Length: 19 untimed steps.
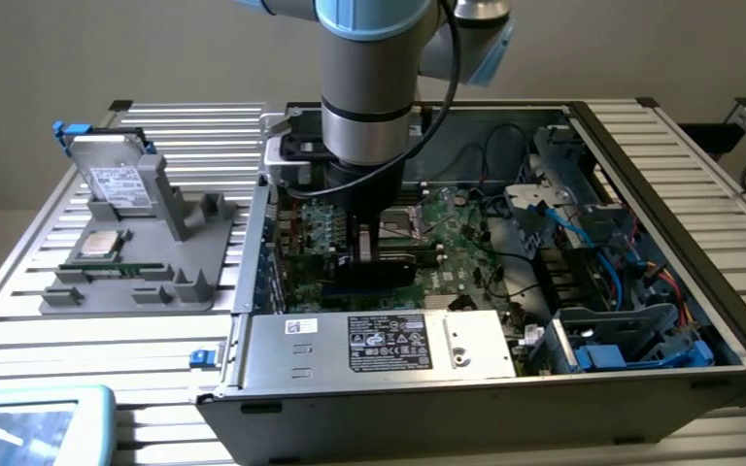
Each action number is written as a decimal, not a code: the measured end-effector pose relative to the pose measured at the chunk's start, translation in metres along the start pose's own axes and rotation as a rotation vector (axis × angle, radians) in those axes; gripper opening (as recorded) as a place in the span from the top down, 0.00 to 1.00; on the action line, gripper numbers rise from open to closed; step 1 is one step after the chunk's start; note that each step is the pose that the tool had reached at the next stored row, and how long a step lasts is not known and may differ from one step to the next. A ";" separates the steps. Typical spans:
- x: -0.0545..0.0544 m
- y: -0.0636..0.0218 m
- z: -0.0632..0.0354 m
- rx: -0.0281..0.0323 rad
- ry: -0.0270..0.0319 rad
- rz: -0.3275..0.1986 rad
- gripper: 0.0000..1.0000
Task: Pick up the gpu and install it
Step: 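Insert the gpu into the slot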
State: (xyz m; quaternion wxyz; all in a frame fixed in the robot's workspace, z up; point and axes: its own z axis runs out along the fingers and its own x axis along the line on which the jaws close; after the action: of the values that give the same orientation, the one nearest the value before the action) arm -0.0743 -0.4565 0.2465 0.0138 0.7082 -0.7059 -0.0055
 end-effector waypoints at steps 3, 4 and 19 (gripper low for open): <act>0.000 0.0000 0.0000 0.0000 0.0000 -0.004 0.73; 0.000 0.0000 0.0000 0.0000 0.0000 -0.005 0.73; 0.000 0.0000 0.0001 0.0002 0.0004 -0.019 0.73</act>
State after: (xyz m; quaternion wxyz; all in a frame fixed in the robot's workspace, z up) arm -0.0743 -0.4567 0.2464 0.0139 0.7149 -0.6991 -0.0055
